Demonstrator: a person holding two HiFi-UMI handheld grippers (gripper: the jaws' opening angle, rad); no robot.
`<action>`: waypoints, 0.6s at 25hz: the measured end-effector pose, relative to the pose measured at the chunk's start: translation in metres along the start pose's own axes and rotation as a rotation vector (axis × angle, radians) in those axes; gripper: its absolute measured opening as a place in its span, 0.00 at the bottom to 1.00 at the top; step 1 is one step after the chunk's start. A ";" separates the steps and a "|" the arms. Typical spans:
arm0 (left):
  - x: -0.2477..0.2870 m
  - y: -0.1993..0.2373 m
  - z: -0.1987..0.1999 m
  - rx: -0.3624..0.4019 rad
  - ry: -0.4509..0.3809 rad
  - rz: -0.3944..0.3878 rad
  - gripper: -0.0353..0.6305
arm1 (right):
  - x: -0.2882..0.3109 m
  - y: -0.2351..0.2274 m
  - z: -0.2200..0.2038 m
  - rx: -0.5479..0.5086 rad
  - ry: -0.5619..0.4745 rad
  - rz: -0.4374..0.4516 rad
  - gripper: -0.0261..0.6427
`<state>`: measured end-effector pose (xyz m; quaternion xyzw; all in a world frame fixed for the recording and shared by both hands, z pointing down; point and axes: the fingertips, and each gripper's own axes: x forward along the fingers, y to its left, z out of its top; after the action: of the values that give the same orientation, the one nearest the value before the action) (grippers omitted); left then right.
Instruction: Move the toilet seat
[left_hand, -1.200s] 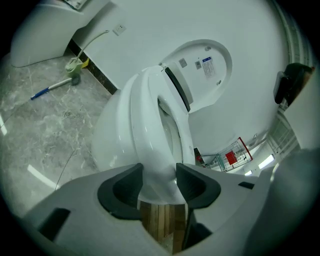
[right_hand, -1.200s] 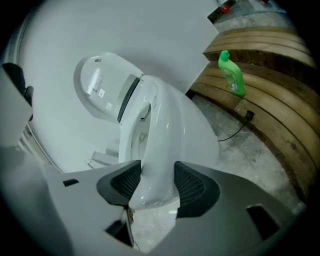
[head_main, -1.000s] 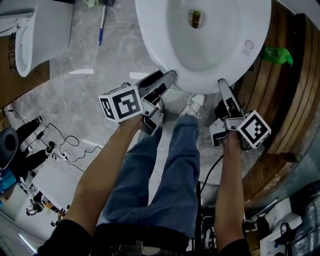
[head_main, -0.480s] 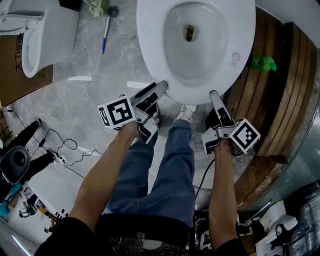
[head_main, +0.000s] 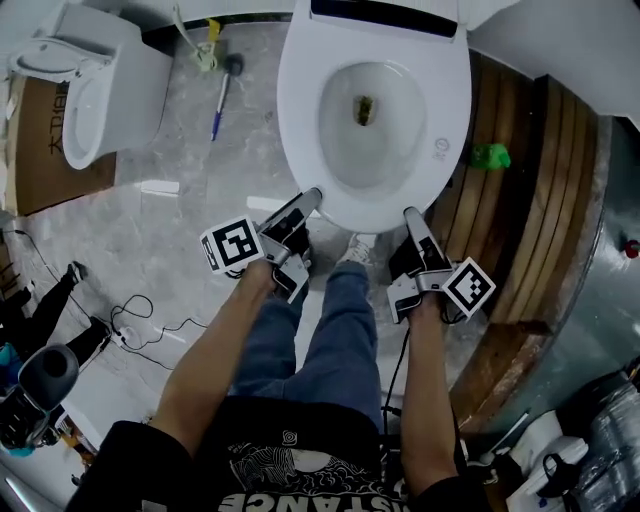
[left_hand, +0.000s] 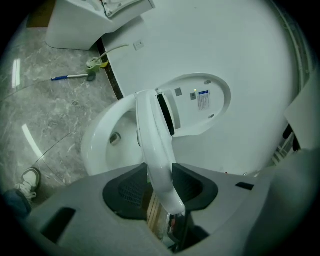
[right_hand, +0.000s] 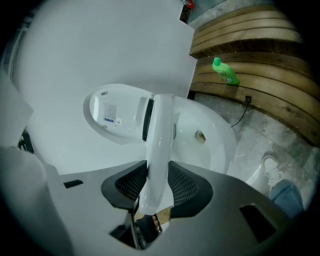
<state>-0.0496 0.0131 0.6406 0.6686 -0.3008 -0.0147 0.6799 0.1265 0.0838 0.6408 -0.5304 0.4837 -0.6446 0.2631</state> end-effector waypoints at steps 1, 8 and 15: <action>-0.002 -0.008 0.001 -0.005 -0.006 -0.002 0.29 | -0.003 0.008 0.002 0.007 -0.009 0.005 0.25; -0.018 -0.067 0.018 -0.032 -0.060 -0.054 0.29 | -0.020 0.066 0.012 0.063 -0.054 0.042 0.24; -0.021 -0.110 0.035 -0.050 -0.115 -0.056 0.29 | -0.024 0.111 0.027 0.097 -0.080 0.061 0.24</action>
<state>-0.0402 -0.0213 0.5287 0.6575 -0.3199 -0.0796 0.6775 0.1400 0.0515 0.5298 -0.5273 0.4570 -0.6371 0.3273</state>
